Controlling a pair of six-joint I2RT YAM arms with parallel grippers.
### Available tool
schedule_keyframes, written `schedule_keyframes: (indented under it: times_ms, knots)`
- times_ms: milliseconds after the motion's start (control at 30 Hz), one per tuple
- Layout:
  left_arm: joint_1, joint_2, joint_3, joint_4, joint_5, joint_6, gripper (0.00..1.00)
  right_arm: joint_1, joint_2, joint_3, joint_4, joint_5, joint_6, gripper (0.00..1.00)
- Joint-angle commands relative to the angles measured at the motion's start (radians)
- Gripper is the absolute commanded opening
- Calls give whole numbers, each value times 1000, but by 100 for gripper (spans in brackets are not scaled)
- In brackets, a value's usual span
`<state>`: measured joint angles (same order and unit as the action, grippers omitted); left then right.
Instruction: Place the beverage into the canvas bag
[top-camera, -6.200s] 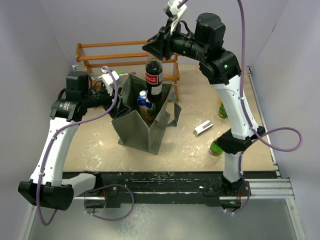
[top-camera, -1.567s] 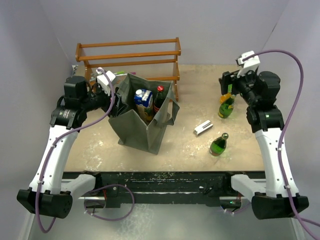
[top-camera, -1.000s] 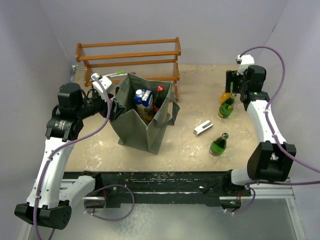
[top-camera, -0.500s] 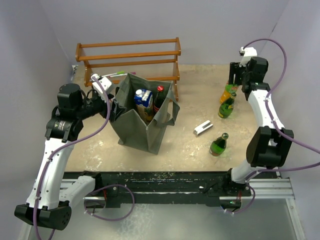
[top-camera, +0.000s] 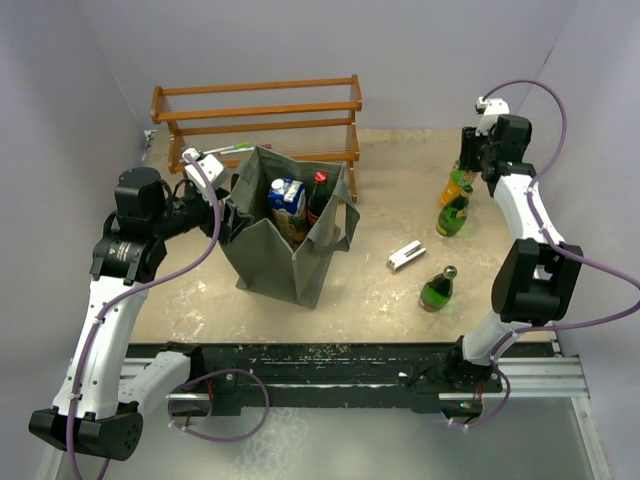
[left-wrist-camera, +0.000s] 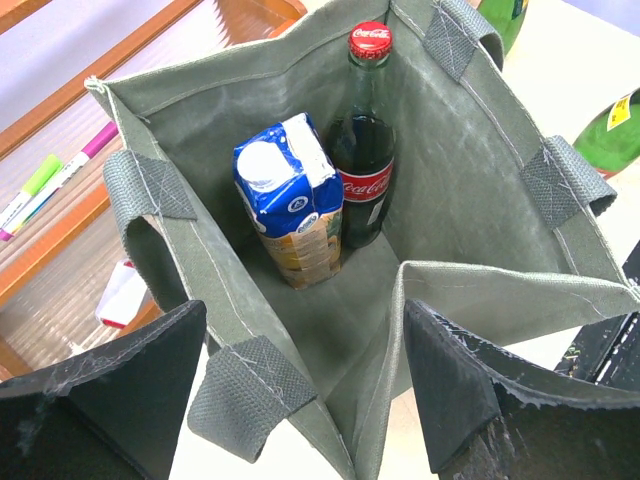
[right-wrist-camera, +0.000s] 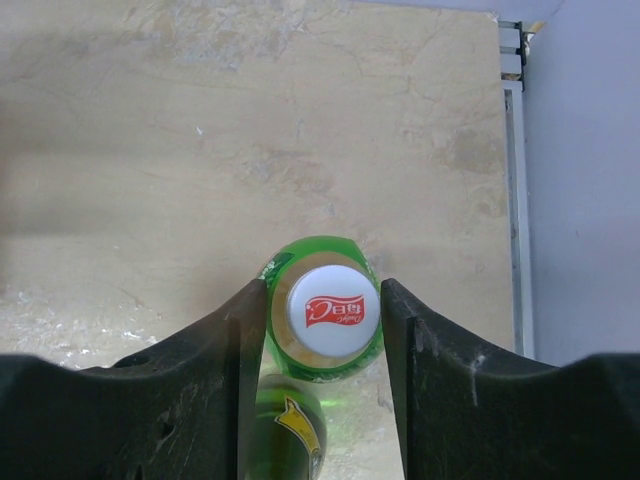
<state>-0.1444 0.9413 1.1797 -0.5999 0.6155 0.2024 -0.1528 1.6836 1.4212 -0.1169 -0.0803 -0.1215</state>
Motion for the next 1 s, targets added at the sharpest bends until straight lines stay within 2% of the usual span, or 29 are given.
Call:
schedule_keyframes:
  times_ms: [0, 133, 333, 400, 533, 800, 967]
  knots:
    - [0, -14, -3, 36, 21, 15, 83, -5, -6, 52, 34, -22, -6, 49]
    - [-1, -13, -4, 34, 24, 17, 83, -8, -9, 59, 24, -36, -9, 38]
    - [0, -16, -4, 35, 18, 17, 83, -8, -82, 43, -9, -144, -6, 6]
    - [-1, -15, -2, 35, 11, 15, 83, -5, -120, 34, -29, -157, -19, 0]
    - [0, -7, 6, 30, -12, 6, 84, 23, -204, 21, -53, -226, -8, 0]
    - [0, 0, 14, 26, -28, 5, 84, 168, -371, -29, -53, -167, -53, 0]
    - [0, 12, 23, 8, -83, -4, 83, 228, -458, -1, -114, -230, -73, 0]
